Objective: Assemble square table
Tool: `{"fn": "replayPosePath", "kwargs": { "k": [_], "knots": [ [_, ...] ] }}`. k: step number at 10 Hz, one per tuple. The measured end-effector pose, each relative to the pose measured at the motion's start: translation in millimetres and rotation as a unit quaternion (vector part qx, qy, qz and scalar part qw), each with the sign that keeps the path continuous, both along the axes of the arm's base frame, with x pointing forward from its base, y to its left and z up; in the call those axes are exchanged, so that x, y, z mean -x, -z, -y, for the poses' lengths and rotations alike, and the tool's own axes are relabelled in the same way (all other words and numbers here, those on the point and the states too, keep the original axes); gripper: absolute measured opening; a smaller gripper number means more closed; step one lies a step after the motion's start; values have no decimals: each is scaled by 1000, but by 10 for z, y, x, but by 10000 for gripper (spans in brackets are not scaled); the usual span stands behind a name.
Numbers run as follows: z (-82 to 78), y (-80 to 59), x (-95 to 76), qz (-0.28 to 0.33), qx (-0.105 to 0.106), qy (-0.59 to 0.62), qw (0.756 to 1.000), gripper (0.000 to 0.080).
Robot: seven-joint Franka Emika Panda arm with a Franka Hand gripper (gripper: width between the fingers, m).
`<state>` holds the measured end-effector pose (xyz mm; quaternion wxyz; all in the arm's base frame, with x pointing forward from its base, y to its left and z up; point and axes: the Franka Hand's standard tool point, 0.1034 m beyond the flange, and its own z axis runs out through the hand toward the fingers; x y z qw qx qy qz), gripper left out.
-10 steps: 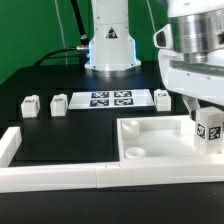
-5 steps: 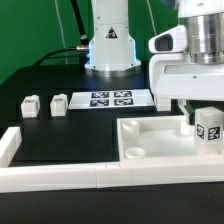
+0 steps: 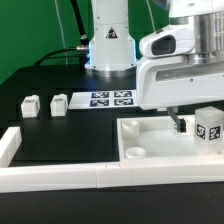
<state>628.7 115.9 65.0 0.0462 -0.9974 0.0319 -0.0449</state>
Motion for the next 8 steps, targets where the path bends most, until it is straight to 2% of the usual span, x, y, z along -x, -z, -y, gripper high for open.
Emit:
{"fn": "replayPosePath", "kwargs": {
  "k": [1, 2, 3, 8],
  "knots": [
    [0, 0, 0, -1, -1, 9, 1000, 522],
    [4, 0, -1, -1, -1, 9, 1000, 384],
    [3, 0, -1, -1, -1, 10, 1000, 287],
    [8, 4, -1, -19, -21, 190, 981, 288]
  ]
}}
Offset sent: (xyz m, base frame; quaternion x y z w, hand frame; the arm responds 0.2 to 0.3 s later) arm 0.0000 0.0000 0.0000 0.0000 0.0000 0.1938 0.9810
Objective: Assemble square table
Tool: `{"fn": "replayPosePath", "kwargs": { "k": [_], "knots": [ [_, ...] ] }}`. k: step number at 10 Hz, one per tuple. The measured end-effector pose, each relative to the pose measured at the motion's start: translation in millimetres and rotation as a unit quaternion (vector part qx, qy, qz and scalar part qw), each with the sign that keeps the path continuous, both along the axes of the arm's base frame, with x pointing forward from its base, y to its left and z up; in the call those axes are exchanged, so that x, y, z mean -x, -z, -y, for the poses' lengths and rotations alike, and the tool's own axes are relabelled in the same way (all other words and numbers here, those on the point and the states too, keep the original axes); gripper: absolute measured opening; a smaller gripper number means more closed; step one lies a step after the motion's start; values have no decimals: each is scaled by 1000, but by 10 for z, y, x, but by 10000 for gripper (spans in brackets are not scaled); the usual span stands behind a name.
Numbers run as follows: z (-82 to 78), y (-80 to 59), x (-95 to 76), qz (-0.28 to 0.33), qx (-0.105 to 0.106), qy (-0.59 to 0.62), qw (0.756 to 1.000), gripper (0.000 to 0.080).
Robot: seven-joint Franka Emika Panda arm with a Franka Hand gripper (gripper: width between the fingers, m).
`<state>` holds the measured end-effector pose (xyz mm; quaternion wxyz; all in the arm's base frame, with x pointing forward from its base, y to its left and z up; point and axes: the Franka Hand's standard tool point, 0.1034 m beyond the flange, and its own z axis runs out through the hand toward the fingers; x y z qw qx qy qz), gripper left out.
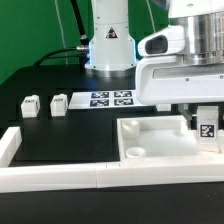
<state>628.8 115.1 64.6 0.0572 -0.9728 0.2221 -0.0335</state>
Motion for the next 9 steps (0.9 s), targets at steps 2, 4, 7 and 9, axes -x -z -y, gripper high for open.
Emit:
{"fn": "replayPosePath", "kwargs": {
  "k": [2, 4, 7, 9],
  "knots": [
    [26, 9, -19, -28, -19, 153, 988, 288],
    [-9, 10, -4, -51, -34, 319, 946, 290],
    [-9, 13, -13, -65, -53, 457, 885, 347],
    [-15, 18, -9, -60, -49, 422, 903, 483]
  ]
}}
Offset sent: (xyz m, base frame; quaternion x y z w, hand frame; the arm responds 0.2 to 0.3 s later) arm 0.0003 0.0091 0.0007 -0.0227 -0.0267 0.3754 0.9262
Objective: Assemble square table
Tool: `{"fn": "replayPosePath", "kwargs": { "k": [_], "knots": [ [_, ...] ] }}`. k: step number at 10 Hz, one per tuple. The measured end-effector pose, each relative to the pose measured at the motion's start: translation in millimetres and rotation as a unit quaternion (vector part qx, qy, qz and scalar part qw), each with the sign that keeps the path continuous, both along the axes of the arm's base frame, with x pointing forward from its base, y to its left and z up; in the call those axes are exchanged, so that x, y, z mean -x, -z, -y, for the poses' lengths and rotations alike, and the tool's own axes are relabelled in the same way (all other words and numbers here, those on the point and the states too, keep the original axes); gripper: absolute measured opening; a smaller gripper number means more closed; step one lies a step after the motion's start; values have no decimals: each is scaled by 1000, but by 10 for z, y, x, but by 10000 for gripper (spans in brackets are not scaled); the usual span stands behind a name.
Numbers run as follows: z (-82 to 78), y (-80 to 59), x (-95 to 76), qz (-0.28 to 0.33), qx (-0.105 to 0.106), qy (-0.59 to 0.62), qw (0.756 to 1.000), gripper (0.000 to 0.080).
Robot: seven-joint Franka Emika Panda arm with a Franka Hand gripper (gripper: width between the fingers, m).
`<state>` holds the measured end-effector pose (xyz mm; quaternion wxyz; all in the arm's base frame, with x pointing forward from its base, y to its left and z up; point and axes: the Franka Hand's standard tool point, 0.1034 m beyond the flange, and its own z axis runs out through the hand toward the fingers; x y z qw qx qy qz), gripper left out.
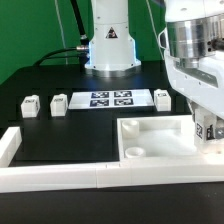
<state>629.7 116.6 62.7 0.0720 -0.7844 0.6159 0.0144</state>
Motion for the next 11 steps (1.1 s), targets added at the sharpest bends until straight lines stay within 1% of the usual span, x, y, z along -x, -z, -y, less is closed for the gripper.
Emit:
{"fn": "replayPosePath", "kwargs": {
  "k": [1, 2, 3, 4, 6, 7, 8, 9, 10, 11],
  "knots": [
    [-22, 21, 37, 16, 9, -65, 998, 612],
    [-20, 26, 47, 27, 25, -164, 986, 638],
    [-14, 18, 37, 35, 34, -225, 973, 638],
    [-6, 29, 40, 36, 34, -238, 970, 648],
    [-3, 29, 39, 43, 40, -302, 951, 649],
    [3, 6, 29, 45, 46, -391, 918, 649],
    [-21, -34, -2, 52, 55, -456, 887, 649],
    [-45, -42, -9, 59, 63, -515, 853, 649],
    [-46, -43, -23, 65, 66, -518, 851, 622],
    [-45, -37, -20, 63, 65, -506, 858, 622]
  ]
}}
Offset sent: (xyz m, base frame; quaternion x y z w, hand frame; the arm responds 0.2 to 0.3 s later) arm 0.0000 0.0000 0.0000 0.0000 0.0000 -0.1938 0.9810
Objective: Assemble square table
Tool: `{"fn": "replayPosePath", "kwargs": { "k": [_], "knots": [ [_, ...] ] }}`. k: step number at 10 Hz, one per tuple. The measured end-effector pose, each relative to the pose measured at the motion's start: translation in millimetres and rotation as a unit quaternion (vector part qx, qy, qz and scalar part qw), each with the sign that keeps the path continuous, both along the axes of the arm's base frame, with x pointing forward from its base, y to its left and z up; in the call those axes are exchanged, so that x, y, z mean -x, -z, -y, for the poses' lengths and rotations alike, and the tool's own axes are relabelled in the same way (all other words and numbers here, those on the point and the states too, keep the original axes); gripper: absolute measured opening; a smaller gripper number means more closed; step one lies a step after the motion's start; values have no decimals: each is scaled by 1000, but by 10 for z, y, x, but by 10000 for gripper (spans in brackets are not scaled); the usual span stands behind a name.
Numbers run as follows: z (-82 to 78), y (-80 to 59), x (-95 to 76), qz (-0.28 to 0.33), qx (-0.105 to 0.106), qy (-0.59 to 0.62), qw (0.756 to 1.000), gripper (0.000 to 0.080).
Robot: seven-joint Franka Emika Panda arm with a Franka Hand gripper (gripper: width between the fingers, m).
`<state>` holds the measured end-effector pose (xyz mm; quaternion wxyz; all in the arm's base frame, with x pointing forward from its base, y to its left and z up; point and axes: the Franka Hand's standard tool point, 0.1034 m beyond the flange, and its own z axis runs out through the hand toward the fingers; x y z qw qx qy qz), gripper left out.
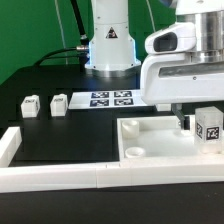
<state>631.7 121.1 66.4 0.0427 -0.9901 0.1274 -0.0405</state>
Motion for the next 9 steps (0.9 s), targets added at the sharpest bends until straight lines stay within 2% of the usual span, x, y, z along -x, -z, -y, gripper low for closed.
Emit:
{"fn": "replayPosePath", "kwargs": {
  "k": [1, 2, 3, 9],
  "knots": [
    [1, 2, 1, 0, 0, 0, 1000, 442],
    [12, 5, 0, -1, -2, 18, 1000, 442],
    [58, 8, -6, -3, -1, 49, 999, 294],
    [186, 11, -3, -15, -1, 166, 986, 295]
  ]
}}
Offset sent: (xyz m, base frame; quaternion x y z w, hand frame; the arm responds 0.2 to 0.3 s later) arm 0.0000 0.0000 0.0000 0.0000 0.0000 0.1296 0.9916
